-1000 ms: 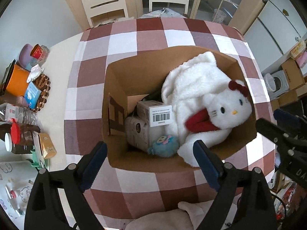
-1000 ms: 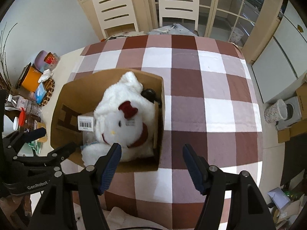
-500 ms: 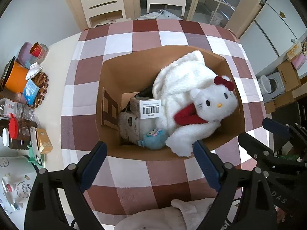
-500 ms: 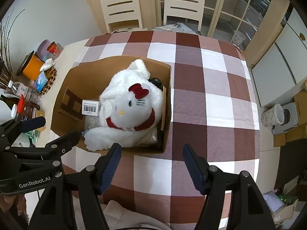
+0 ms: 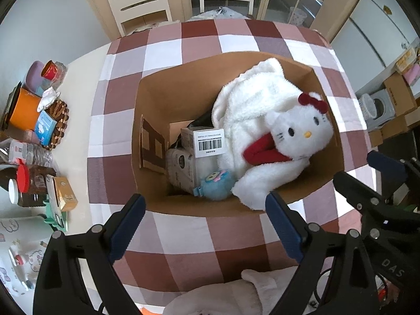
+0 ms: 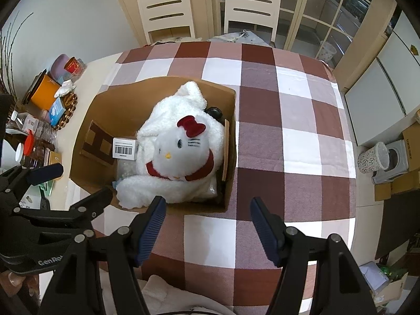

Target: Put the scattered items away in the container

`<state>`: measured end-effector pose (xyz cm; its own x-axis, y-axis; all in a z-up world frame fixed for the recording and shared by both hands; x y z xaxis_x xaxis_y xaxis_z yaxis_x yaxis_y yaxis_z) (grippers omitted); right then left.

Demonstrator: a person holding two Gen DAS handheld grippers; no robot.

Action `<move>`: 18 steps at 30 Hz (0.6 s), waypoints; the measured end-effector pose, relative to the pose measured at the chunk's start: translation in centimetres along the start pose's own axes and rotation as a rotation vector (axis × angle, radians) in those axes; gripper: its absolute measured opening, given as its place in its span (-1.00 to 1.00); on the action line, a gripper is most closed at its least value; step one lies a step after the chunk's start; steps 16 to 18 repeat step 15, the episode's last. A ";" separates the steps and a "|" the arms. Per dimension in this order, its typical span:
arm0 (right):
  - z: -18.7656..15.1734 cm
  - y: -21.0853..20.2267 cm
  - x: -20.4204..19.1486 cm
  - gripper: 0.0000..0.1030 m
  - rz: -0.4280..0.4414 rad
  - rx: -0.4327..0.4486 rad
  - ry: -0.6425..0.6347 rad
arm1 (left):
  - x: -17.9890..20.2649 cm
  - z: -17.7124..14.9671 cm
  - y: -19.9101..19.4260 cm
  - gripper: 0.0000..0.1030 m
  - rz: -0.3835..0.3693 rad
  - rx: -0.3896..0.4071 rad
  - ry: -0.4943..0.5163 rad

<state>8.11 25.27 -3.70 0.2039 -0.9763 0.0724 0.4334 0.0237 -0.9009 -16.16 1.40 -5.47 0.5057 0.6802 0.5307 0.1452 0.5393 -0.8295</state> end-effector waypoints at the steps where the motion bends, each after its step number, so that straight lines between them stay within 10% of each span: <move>1: 0.0 0.0 0.0 0.32 0.000 -0.001 -0.001 | 0.0 0.0 0.1 0.82 0.003 -0.002 0.002; 18: 0.2 0.3 0.2 0.32 0.006 -0.003 0.008 | -0.3 0.4 -0.1 0.82 -0.011 0.011 -0.008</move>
Point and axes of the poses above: each gripper's, at about its wrist camera, not at the fingertips, and y roughly the way its jaws point, x to its right, z to its top, the point moved 7 cm from there along y, roughly the way its jaws point, and after that the axes turned 7 degrees about x, right-handed, at the moved point
